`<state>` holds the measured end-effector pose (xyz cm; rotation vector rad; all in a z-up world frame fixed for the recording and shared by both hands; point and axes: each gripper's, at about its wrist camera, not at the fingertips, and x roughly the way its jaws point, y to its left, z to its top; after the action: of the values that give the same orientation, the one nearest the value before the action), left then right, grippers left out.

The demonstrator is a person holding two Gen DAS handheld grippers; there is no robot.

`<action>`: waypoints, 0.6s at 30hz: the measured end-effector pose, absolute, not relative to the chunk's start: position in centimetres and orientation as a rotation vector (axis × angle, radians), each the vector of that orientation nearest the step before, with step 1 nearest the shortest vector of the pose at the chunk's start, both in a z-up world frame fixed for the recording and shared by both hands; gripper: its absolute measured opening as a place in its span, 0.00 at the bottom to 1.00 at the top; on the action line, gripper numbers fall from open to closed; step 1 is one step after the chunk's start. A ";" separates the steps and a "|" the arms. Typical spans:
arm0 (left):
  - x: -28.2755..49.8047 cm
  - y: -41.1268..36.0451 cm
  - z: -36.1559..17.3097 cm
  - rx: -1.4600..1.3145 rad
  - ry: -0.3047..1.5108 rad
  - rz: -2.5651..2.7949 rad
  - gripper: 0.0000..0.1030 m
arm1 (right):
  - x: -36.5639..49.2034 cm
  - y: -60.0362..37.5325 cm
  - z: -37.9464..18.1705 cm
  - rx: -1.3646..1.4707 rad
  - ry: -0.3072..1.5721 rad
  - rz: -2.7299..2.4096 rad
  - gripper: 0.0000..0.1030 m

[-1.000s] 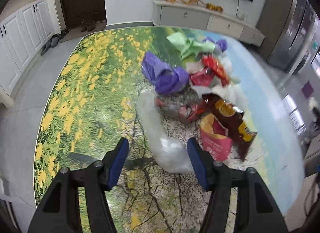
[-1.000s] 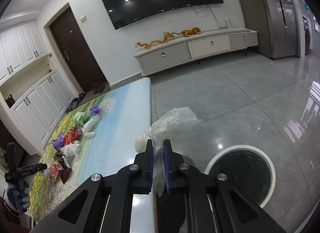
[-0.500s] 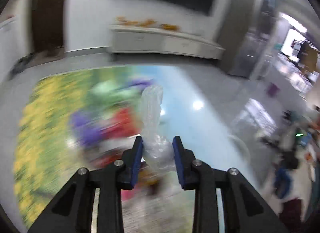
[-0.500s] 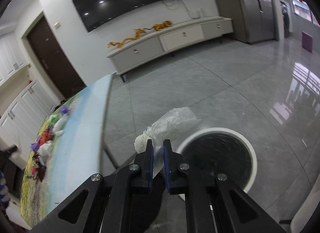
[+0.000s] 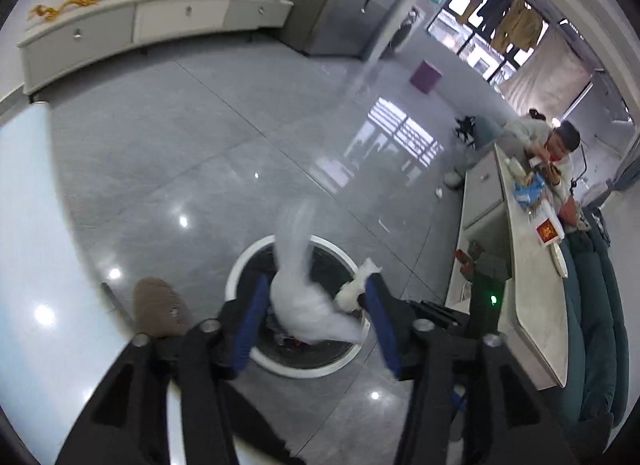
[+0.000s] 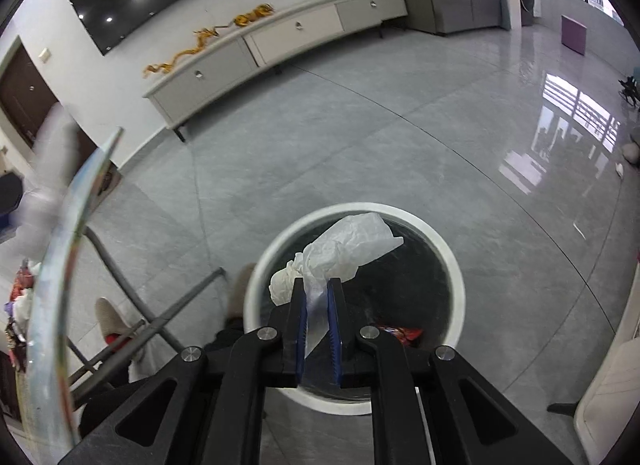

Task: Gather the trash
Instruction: 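Carry both held plastics over the bin and open both tools, then grasp the pink wrapper with the left tool while the right grasps the brown chip bag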

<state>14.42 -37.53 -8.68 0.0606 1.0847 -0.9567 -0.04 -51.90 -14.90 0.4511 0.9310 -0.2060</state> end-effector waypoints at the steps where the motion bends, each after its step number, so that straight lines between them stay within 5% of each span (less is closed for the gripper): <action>1: 14.3 -38.2 -8.9 0.064 1.090 -0.962 0.53 | 0.0 -52.1 -15.1 0.447 0.937 -0.215 0.27; 3: 14.1 -39.2 -9.3 0.074 1.098 -0.967 0.54 | -0.3 -52.6 -15.3 0.431 0.946 -0.238 0.52; 4: 13.8 -39.1 -9.1 0.075 1.091 -0.965 0.54 | -0.5 -52.7 -15.2 0.424 0.944 -0.247 0.54; 18: 9.5 -25.4 -2.7 0.145 0.801 -0.790 0.54 | -1.3 -45.2 -6.5 0.265 0.825 -0.121 0.54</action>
<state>9.47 -25.35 -2.71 0.1455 0.8007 -0.7903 -1.35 -45.24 -6.54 0.2650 0.8250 -0.1208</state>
